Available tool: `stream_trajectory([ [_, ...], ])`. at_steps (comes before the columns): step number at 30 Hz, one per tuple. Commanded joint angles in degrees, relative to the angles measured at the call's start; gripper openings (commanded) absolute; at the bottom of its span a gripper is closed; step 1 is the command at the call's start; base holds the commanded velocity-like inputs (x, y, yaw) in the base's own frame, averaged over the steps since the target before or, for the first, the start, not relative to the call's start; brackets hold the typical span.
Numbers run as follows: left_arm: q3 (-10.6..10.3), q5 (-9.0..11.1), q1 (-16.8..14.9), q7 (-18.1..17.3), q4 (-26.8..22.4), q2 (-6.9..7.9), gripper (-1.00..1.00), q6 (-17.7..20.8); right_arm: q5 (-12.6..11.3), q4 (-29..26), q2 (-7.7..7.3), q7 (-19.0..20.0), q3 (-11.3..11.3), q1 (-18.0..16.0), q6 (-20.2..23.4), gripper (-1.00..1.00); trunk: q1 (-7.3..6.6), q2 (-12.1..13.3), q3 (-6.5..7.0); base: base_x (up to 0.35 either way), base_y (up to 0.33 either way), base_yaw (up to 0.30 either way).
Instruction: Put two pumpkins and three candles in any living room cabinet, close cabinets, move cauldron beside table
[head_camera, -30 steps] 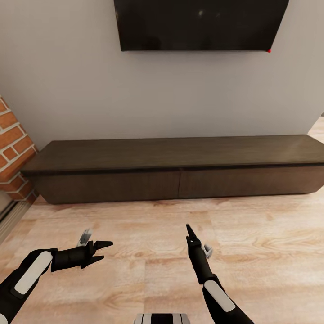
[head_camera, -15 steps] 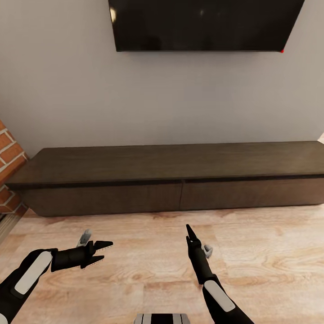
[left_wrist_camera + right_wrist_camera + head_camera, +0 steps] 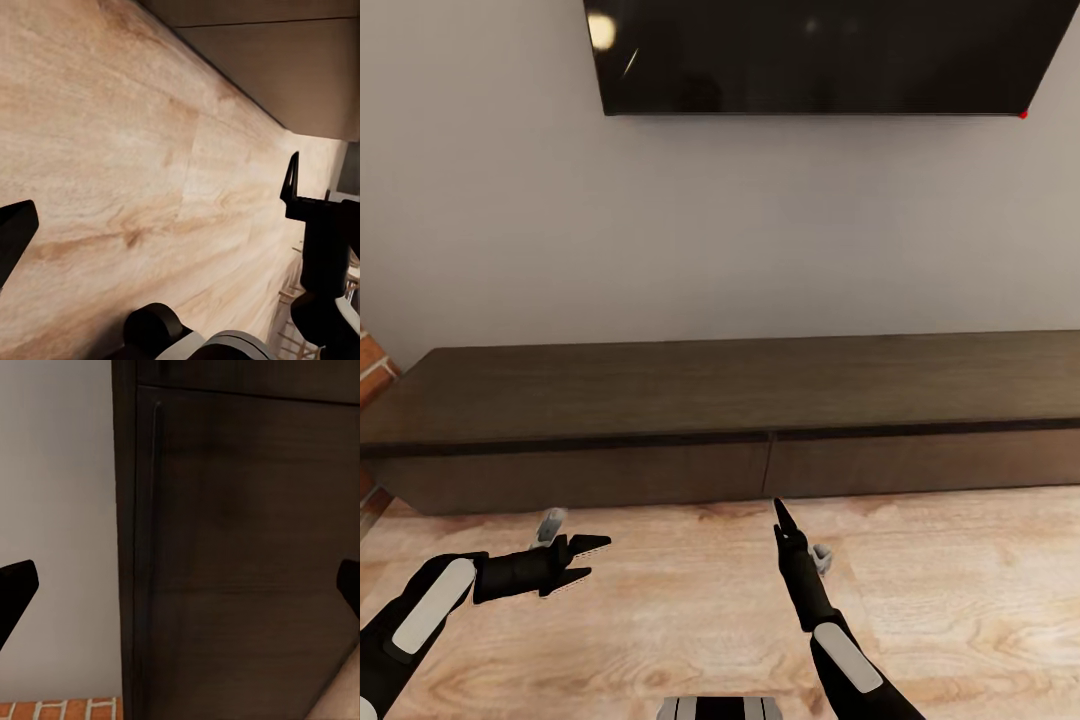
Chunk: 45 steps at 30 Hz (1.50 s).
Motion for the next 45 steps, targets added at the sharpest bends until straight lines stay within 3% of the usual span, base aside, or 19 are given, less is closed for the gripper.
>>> stream_trajectory([
  [1,-0.1,-0.2,0.0,-0.4,0.0,0.04,1.00,0.1,-0.5,0.1,-0.06,0.2,0.4,-0.1,-0.5,1.00,0.02,0.0,-0.04,0.319,0.000,0.000],
  [8,-0.4,0.0,0.0,-1.0,0.2,-0.01,1.00,0.1,-0.5,0.1,-0.02,0.2,0.4,-0.1,-0.5,1.00,0.02,0.0,-0.04,0.317,0.000,0.000],
  [13,-1.4,0.0,0.2,-5.3,0.3,-0.01,1.00,0.2,-0.5,0.1,-0.01,0.2,0.5,-0.1,-0.5,1.00,0.02,0.0,-0.04,0.235,0.036,0.000],
  [18,-7.5,0.0,0.3,-11.2,0.4,-0.03,1.00,0.2,-0.4,0.1,-0.01,0.2,0.6,-0.1,-0.5,1.00,0.02,0.0,-0.04,0.179,0.092,0.000],
  [23,-9.3,0.0,0.3,-12.4,0.4,-0.27,1.00,0.2,-0.4,0.1,-0.01,0.2,0.6,-0.1,-0.5,1.00,0.02,0.0,-0.04,0.049,0.025,0.000],
  [45,-10.9,0.1,0.3,-12.8,0.4,-0.92,1.00,0.2,-0.5,0.1,-0.10,0.3,0.7,-0.1,-0.4,1.00,0.02,0.0,-0.04,0.039,0.044,0.000],
])
